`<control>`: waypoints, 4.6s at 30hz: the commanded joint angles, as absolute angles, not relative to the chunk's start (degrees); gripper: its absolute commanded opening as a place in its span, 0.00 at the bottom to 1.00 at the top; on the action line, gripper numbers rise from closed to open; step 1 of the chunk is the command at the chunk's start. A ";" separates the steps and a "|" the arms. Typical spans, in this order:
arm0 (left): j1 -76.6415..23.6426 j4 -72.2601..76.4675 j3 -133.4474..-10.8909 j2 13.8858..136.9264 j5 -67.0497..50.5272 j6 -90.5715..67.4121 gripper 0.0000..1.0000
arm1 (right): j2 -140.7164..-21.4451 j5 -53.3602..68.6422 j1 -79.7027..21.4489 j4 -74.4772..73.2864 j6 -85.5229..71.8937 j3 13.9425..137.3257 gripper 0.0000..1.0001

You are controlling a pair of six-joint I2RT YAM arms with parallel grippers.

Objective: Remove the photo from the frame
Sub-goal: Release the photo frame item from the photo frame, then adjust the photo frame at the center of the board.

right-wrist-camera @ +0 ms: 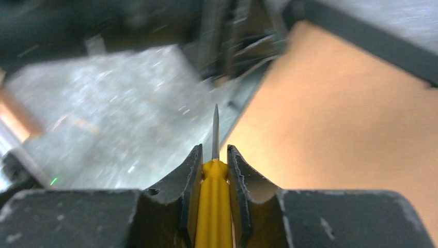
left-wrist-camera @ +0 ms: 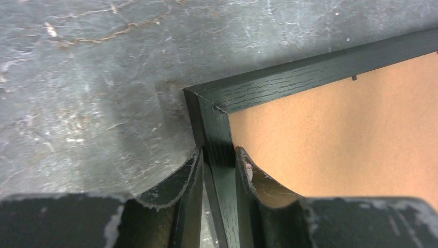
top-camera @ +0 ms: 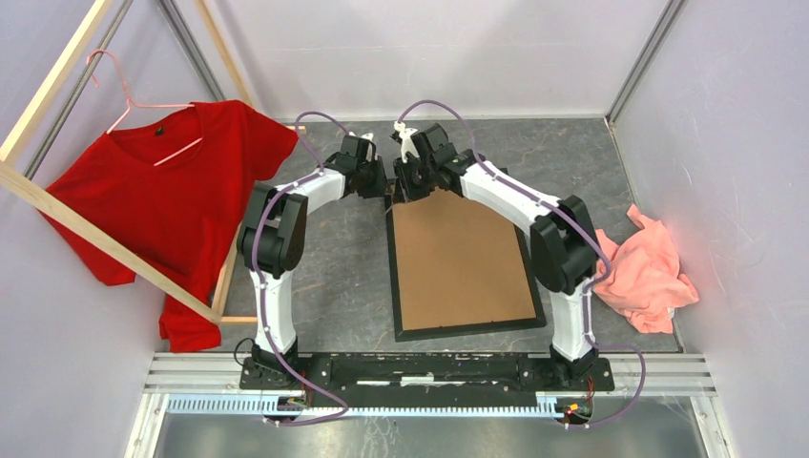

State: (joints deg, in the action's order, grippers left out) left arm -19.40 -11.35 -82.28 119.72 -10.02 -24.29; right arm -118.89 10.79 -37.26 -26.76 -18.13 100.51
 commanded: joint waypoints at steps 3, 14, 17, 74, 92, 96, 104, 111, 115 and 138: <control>-20.68 -15.15 -78.12 122.73 -16.39 -27.91 0.02 | -105.36 33.55 -34.81 -21.17 -14.05 92.21 0.00; -19.50 -13.61 -76.88 117.51 -19.85 -28.93 0.04 | -92.51 46.26 -21.97 -18.82 -10.66 80.17 0.00; -18.96 -14.45 -77.85 115.28 -20.62 -28.41 0.17 | -89.95 49.32 -17.53 -18.15 -10.26 77.50 0.00; -29.84 -33.42 -129.87 146.32 -20.52 18.74 0.63 | -75.76 64.33 15.78 -7.67 -16.10 64.62 0.00; -17.25 -36.12 -122.21 141.63 -5.50 2.68 0.38 | -76.20 64.56 15.77 -5.81 -18.41 63.94 0.00; -13.50 -37.18 -119.97 140.10 -3.28 -2.14 0.38 | -76.34 64.64 15.76 -5.79 -18.68 64.00 0.00; -11.34 -33.87 -102.09 128.83 -10.19 -11.78 0.40 | -76.72 64.62 15.82 -5.37 -19.62 63.81 0.00; -11.68 -29.99 -88.81 120.46 -21.26 -16.72 0.40 | -76.11 64.18 15.82 -2.49 -21.99 62.33 0.00; -12.08 -27.78 -82.96 116.22 -25.42 -18.67 0.42 | -76.37 63.84 15.67 -0.44 -24.75 60.85 0.00; -16.30 -23.97 -72.85 106.42 -27.37 -18.45 0.63 | -94.23 56.15 -10.20 18.71 -42.30 58.54 0.00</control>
State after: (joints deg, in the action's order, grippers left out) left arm -13.72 -18.00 -66.48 108.05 -34.54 -20.91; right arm -94.85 56.07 -10.48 12.08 -38.94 59.33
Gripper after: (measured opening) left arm 0.621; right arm 0.250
